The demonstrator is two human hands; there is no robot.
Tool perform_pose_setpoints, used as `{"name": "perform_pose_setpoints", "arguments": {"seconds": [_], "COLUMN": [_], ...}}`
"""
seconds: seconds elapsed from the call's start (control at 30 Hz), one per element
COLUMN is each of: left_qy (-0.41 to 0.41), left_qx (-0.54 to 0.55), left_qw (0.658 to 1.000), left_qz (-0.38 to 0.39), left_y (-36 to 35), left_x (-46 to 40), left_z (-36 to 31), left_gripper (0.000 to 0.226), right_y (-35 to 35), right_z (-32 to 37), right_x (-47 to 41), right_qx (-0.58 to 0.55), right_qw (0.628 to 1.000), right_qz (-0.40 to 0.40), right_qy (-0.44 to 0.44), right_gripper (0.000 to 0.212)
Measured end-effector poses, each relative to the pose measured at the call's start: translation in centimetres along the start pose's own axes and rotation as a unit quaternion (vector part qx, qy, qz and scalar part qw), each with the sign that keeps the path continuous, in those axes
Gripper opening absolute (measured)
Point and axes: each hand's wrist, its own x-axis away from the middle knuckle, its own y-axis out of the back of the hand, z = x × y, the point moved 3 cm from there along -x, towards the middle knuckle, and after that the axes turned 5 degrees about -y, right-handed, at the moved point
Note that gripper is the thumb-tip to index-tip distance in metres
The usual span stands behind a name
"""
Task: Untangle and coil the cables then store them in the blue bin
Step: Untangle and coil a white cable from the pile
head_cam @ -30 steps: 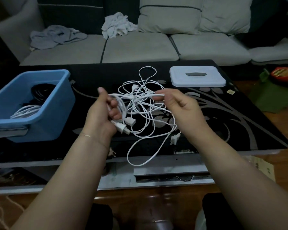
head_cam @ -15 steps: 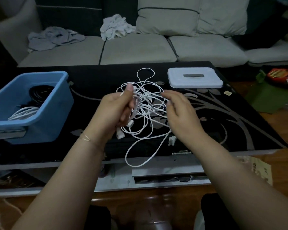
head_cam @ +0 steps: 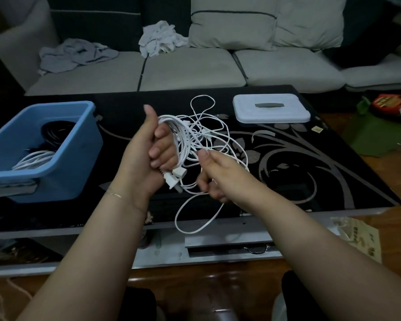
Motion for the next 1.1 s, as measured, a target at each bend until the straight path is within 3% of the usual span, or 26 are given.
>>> {"name": "perform_pose_setpoints", "arguments": {"seconds": [0.1,0.17,0.23,0.3,0.4,0.47,0.53,0.6,0.67,0.73,0.93,1.1], "left_qy": [-0.029,-0.049,-0.054,-0.046,-0.033,-0.005,0.028,0.044,0.044,0.049,0.098,0.156], "left_qx": [0.044,0.042,0.037,0.018,-0.098,-0.222,-0.326,-0.367,-0.364,-0.343,-0.223,-0.088], "left_qw": [0.995,0.989,0.986,0.986,0.985,0.971,0.945,0.929,0.930,0.938,0.969,0.975], "left_qz": [-0.080,-0.129,-0.156,-0.160,-0.140,-0.092,-0.030,0.008,0.018,0.018,0.036,0.130], "left_y": [1.2,2.0,2.3,2.2,1.7,0.9,0.0,-0.6,-0.8,-0.9,-1.8,-3.0], "left_x": [-0.3,-0.3,-0.2,-0.1,-0.1,0.1,0.6,1.0,1.1,1.0,1.1,1.2], "left_z": [-0.7,-1.1,-1.1,-0.8,-0.6,-0.3,0.3,1.0,1.4,1.7,2.8,3.9], "left_gripper": [0.060,0.059,0.055,0.054,0.055,0.057,0.058,0.057,0.054,0.053,0.059,0.063], "right_y": [2.0,3.7,4.4,4.3,3.6,3.8,3.6,2.7,1.6,1.2,1.2,0.6], "right_z": [-0.5,-1.2,-1.8,-1.8,-1.5,-1.0,0.4,0.9,0.7,0.4,-0.3,-1.2], "right_x": [-0.9,-1.4,-1.6,-1.5,-0.9,-0.5,0.3,0.4,0.2,0.0,-0.4,-0.6], "right_qx": [0.068,-0.025,-0.168,-0.221,-0.005,0.150,0.175,0.130,0.090,0.094,0.134,0.039], "right_qw": [0.983,0.970,0.948,0.936,0.968,0.953,0.924,0.938,0.968,0.973,0.942,0.945], "right_qz": [-0.170,-0.238,-0.248,-0.226,-0.186,-0.258,-0.314,-0.244,-0.156,-0.132,-0.238,-0.282], "right_qy": [-0.002,-0.047,-0.109,-0.152,-0.167,-0.058,0.133,0.209,0.174,0.166,0.195,0.159], "right_gripper": [0.034,0.040,0.038,0.037,0.029,0.027,0.029,0.032,0.023,0.017,0.029,0.023]}}
